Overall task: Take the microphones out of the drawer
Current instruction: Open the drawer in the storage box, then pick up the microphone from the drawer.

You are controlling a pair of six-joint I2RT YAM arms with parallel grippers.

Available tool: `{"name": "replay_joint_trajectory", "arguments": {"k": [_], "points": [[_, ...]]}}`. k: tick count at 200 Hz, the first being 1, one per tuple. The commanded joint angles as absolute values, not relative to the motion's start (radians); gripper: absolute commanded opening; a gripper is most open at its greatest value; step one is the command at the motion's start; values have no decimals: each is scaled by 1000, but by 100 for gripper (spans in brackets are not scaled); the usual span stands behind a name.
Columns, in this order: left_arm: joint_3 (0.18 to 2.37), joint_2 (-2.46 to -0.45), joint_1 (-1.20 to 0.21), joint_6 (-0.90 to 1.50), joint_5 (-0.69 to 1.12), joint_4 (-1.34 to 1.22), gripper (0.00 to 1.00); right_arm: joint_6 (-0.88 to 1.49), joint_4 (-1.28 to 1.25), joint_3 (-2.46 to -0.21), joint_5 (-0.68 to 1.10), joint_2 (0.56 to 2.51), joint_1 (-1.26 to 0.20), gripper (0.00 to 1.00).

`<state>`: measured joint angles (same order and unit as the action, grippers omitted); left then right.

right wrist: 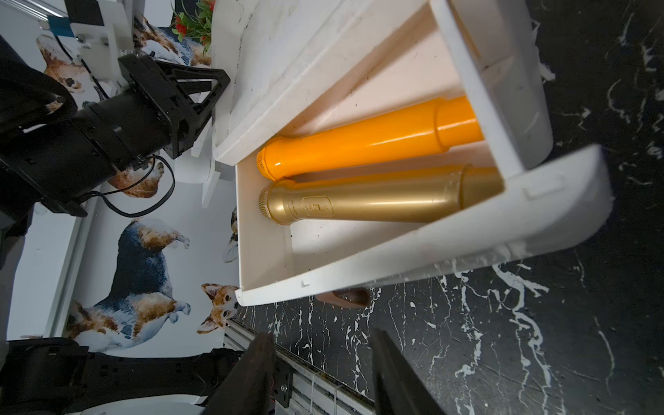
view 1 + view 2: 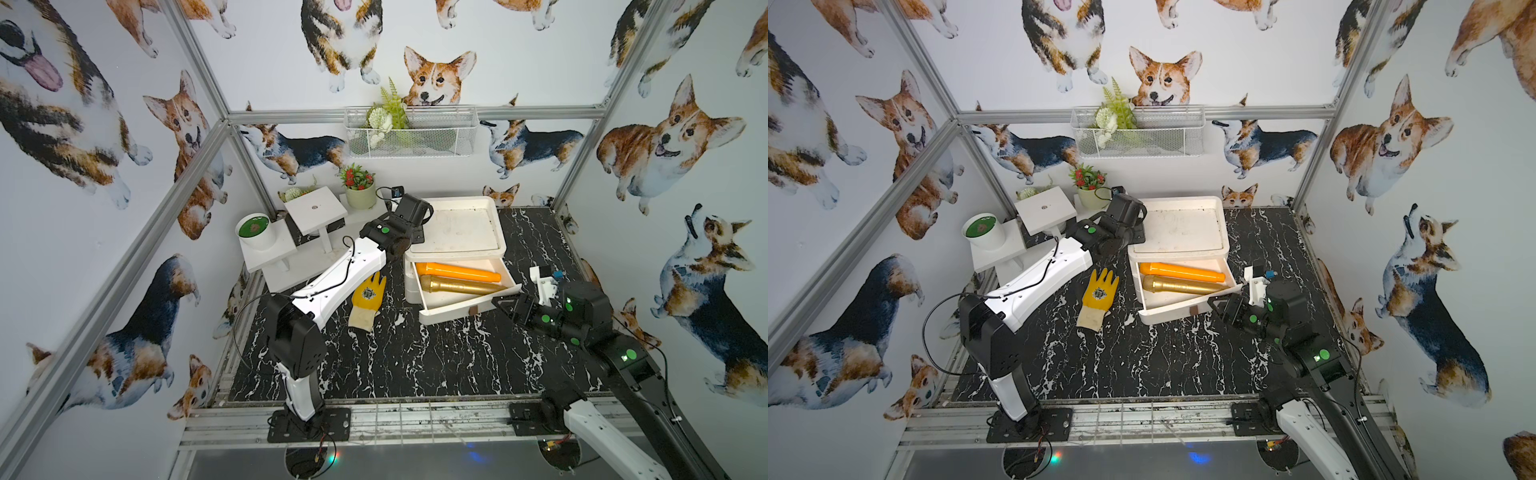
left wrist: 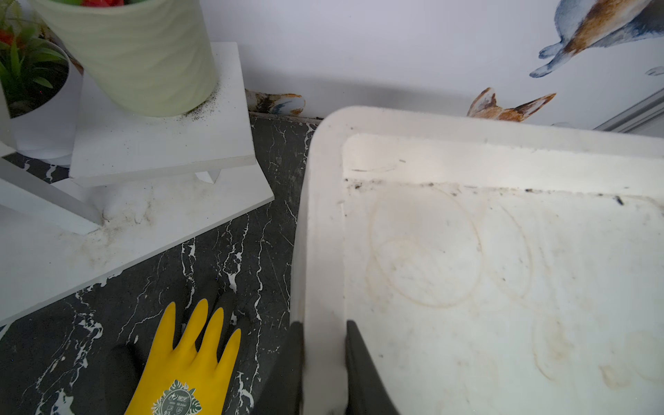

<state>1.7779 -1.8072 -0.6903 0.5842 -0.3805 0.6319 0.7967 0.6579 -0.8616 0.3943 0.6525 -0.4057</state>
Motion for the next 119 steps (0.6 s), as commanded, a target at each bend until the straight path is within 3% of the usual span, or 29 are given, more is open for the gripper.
{"name": "replay_joint_trajectory", "arguments": {"k": [1,68,119], "points": [[1777,-1822,-690,607,-308,641,0,625,754,-968,413,742,-405,48],[1776,-1828,-690,603,-297,657,0,211,1011,-1341,475,1111,-405,48],[1781,-1835,-678,618,-230,655,0,59,1069,-1456,450,1290,-461,47]]}}
